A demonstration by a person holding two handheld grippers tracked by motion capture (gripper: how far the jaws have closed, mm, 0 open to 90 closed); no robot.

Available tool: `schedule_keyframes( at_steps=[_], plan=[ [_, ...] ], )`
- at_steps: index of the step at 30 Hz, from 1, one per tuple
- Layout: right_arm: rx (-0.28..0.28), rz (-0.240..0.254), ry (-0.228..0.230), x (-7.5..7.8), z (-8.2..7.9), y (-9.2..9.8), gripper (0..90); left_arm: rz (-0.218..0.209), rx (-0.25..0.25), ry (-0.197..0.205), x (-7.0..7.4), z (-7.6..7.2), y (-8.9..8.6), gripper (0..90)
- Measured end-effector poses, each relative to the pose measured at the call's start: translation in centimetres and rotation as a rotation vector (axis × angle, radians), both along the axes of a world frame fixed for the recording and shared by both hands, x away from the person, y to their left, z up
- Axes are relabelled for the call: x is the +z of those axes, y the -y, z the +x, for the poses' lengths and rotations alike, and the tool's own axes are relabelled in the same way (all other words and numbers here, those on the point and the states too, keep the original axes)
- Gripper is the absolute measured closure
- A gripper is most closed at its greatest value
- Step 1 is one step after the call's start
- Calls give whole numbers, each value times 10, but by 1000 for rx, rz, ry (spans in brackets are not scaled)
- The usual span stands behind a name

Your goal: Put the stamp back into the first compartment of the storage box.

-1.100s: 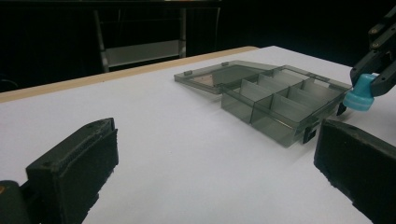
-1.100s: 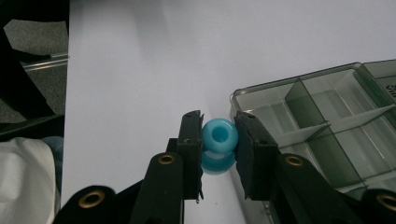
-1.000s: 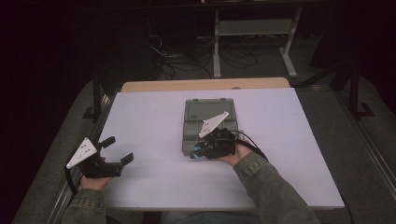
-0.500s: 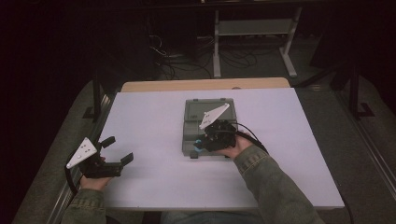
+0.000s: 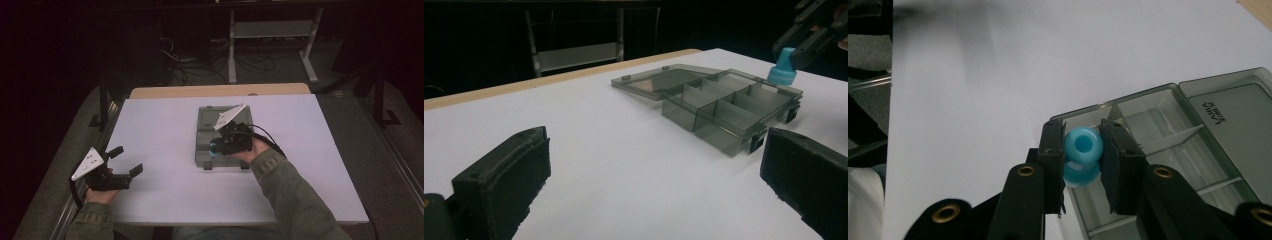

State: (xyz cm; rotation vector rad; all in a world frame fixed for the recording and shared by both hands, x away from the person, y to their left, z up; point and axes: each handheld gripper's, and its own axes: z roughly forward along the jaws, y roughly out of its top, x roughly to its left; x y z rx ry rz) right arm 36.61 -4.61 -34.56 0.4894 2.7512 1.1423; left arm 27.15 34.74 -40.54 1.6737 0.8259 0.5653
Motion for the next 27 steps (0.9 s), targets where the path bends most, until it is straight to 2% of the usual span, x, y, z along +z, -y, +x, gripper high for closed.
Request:
schedule_keyframes(
  at_steps=[5,8,10,16,17,21,26,27],
  plan=[
    [-33,10,-30,0,6,0,714,-5,0,1,0,0,0,0],
    [-16,2,-2,0,12,0,713,-9,0,1,0,0,0,0],
    [-37,12,-33,2,13,-3,713,-3,-2,0,0,0,0,0],
    [-24,2,-24,4,22,-9,713,1,-6,0,0,0,0,0],
    [-10,-2,-6,3,24,-10,713,-3,-5,1,0,0,0,0],
    [-1,-14,7,4,29,-14,713,-2,-8,2,-1,1,0,0],
    [-9,-9,5,6,33,-18,713,-1,-8,2,0,0,0,0],
    [-1,-10,17,6,35,-18,713,-7,-7,2,0,0,0,0]
  ],
)
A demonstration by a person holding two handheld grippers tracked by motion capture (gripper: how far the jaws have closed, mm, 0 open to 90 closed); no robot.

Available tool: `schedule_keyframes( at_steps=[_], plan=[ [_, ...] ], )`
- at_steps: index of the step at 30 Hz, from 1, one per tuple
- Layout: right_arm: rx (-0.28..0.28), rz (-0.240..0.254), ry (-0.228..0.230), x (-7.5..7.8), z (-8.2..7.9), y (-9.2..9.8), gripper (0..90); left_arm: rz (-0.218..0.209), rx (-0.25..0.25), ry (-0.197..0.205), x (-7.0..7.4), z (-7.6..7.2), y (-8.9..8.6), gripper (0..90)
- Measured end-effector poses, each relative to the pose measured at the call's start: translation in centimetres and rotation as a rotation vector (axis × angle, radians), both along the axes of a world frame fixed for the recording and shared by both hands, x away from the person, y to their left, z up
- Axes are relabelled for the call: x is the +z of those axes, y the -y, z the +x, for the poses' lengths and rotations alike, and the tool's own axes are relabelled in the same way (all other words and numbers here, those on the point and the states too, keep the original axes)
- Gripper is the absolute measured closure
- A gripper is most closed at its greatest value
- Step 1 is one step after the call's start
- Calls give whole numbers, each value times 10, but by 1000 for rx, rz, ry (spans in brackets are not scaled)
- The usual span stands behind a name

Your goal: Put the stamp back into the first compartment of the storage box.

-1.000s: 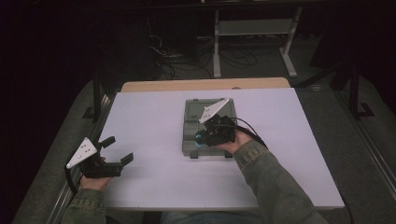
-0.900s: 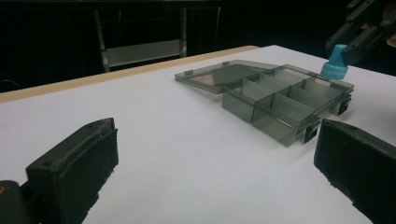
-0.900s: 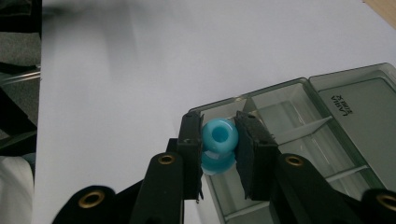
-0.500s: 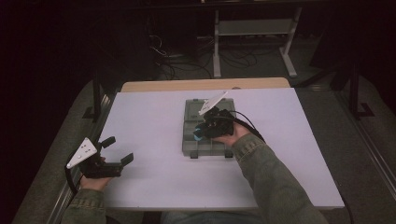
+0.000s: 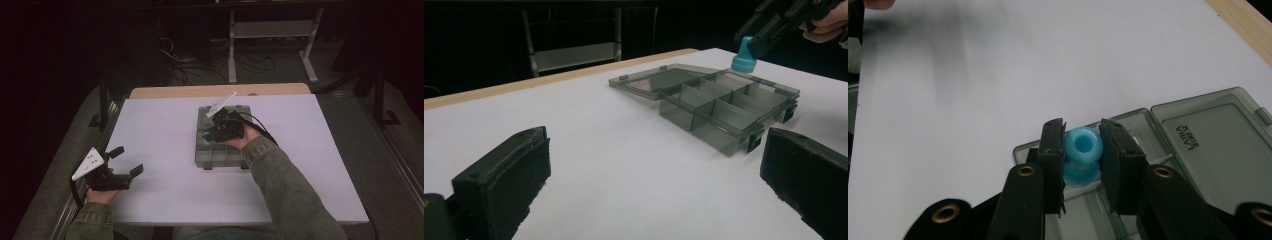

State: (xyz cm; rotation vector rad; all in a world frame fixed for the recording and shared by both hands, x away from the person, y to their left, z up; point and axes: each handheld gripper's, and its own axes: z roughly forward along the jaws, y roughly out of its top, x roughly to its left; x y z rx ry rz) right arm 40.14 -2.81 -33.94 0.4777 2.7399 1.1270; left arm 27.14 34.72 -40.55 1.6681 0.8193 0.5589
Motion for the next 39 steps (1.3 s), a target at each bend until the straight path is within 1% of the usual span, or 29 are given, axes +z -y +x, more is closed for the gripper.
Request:
schedule_keyframes(
  at_steps=[2,3,4,6,10,12,15,17,19,20,22,23,24,27,29,34,35,38,39],
  plan=[
    [-2,3,-7,0,3,-2,713,-4,2,0,0,0,0,0],
    [-11,3,-12,0,3,-3,714,-4,2,1,0,0,0,0],
    [-3,1,-3,-1,5,-3,713,-3,2,0,0,0,0,0],
    [-9,-3,-14,-2,8,-6,713,0,0,0,0,0,0,0],
    [-12,-11,-14,-4,14,-8,713,0,1,-2,0,0,-1,0],
    [-13,-5,-10,-4,17,-9,713,-1,1,-2,0,0,-1,0],
    [-28,-10,-18,-3,21,-11,713,-1,2,-3,0,0,-1,0],
    [-21,-10,-9,-4,24,-12,713,0,2,-5,0,0,-1,0],
    [-34,-12,-17,-6,27,-14,713,0,1,-4,0,0,-1,0],
    [-31,-14,-10,-7,29,-15,713,-2,1,-4,-1,0,-1,0],
    [-36,-24,-14,-11,33,-18,713,-1,1,-5,-1,-1,-1,0],
    [-40,-24,-23,-12,35,-19,713,-2,0,-5,0,-1,-1,0],
    [-42,-26,-18,-14,37,-19,713,-1,0,-5,0,-1,-2,0],
    [-56,-21,-28,-18,41,-21,714,-9,2,-10,-1,0,-1,0],
    [-54,-20,-22,-21,45,-22,713,-3,-1,-8,-2,0,-1,0],
    [-72,-25,-45,-26,49,-23,713,-7,-1,-8,-2,0,-1,0],
    [-69,-24,-43,-27,50,-23,713,11,-2,-10,-1,0,-3,0],
    [-73,-23,-49,-30,52,-24,713,2,-6,-7,-2,1,-2,0],
    [-80,-20,-61,-31,53,-24,713,-6,-6,-9,-2,1,-1,0]
  ],
)
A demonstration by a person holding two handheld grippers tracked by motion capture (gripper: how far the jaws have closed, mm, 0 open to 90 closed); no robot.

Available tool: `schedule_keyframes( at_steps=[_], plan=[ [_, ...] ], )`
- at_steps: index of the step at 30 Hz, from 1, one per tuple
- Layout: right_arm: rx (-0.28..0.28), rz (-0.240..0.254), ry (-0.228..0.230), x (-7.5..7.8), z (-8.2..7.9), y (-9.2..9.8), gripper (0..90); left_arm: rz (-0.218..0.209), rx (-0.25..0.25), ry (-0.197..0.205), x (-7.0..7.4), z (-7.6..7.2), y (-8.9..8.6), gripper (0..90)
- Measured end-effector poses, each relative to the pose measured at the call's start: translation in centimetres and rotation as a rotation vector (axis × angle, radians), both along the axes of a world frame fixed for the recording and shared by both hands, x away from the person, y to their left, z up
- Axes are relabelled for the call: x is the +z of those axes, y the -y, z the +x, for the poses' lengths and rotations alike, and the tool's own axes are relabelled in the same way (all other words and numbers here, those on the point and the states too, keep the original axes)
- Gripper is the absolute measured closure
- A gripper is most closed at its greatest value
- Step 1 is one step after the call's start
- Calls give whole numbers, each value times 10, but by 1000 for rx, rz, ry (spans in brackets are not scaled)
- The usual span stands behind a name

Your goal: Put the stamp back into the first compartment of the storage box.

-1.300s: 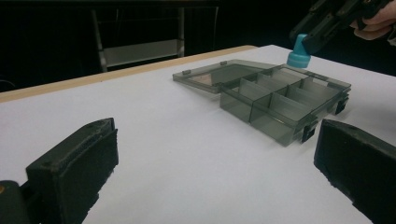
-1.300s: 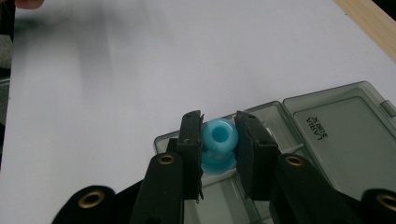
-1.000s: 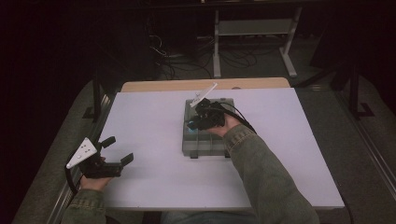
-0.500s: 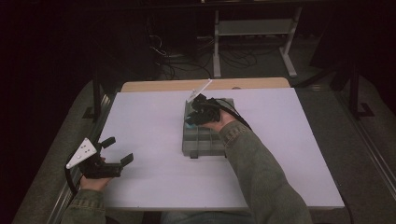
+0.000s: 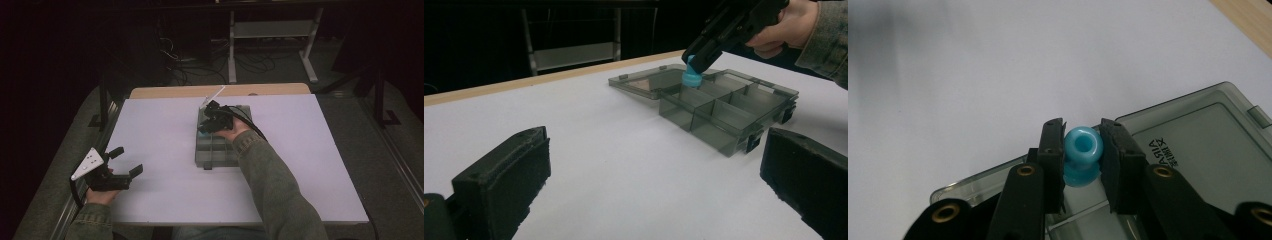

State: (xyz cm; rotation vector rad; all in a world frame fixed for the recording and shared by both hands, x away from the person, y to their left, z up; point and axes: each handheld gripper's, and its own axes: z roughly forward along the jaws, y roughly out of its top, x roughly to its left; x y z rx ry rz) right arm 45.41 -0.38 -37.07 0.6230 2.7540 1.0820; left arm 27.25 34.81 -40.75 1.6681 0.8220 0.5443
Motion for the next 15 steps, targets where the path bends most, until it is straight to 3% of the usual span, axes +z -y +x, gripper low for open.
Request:
schedule_keyframes(
  at_steps=[4,6,8,11,15],
  plan=[
    [-8,1,-26,-5,2,-2,707,-2,-2,-4,0,0,0,0],
    [-12,16,-41,-6,3,-2,622,-2,-1,-5,0,0,0,0],
    [-18,29,-61,-6,4,0,599,-3,1,-8,-1,0,0,0],
    [-39,23,-59,-5,2,2,552,-4,3,-6,0,0,-1,0],
    [-51,29,-59,-1,1,8,397,-1,4,-7,0,1,0,0]
  ],
)
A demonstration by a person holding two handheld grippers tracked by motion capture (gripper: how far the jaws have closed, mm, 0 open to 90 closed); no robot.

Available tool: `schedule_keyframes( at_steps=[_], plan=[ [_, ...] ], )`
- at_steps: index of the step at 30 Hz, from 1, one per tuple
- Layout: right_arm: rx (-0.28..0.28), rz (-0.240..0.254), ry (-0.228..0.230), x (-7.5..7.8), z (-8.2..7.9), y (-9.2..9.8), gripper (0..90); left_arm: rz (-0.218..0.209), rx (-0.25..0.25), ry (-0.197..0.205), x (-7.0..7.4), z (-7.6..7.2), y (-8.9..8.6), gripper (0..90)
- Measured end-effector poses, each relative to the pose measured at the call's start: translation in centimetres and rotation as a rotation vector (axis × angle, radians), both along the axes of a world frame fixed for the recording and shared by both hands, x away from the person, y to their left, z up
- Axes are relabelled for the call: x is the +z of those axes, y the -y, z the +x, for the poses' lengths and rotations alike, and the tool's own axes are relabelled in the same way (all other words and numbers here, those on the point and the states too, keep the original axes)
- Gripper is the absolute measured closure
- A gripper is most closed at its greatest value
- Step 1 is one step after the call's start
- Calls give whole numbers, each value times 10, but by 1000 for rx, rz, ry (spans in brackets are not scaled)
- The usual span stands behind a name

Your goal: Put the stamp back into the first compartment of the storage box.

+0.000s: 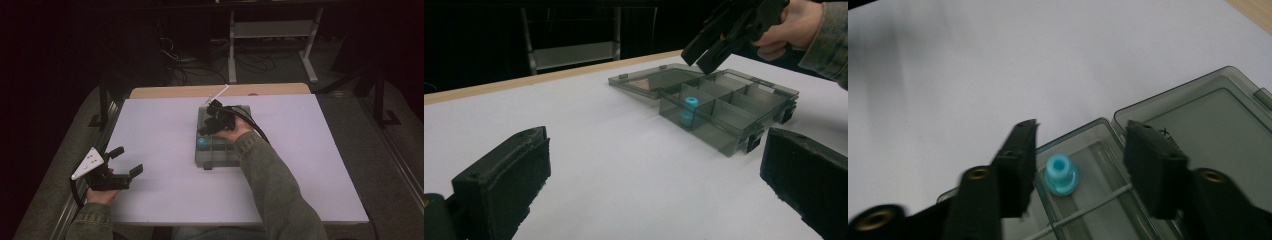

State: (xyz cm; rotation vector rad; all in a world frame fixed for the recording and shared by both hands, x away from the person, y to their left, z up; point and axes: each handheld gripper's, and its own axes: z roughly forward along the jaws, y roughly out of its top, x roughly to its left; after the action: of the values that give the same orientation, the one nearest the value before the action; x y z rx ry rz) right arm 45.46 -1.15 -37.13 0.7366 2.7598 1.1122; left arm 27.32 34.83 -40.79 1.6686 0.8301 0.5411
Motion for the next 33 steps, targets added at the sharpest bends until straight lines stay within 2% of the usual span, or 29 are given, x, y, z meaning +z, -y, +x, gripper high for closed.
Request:
schedule_keyframes(
  at_steps=[2,6,9,11,12,14,15,21,28,32,33],
  plan=[
    [-8,6,-6,3,-2,4,313,1,-2,1,0,0,0,0],
    [-4,27,11,8,-5,13,173,9,-3,1,0,0,0,0],
    [-6,59,12,12,-7,19,142,4,-5,-1,-1,1,1,0],
    [-21,77,-10,14,-9,22,127,14,-9,3,-1,1,1,0],
    [-15,82,2,14,-9,26,118,14,-8,0,-1,1,1,0],
    [-45,110,-30,15,-12,27,71,16,-9,2,-1,2,1,0],
    [-44,110,-29,15,-12,29,55,15,-8,0,-1,2,1,0],
    [-59,119,5,17,-19,38,3,17,-12,-2,-1,2,2,0],
    [-64,150,16,18,-24,51,0,17,-10,-2,-1,2,2,0],
    [-63,159,5,17,-28,57,0,21,-12,-2,-1,3,2,0],
    [-57,158,17,17,-29,59,0,26,-12,-3,-1,3,1,0]
  ],
)
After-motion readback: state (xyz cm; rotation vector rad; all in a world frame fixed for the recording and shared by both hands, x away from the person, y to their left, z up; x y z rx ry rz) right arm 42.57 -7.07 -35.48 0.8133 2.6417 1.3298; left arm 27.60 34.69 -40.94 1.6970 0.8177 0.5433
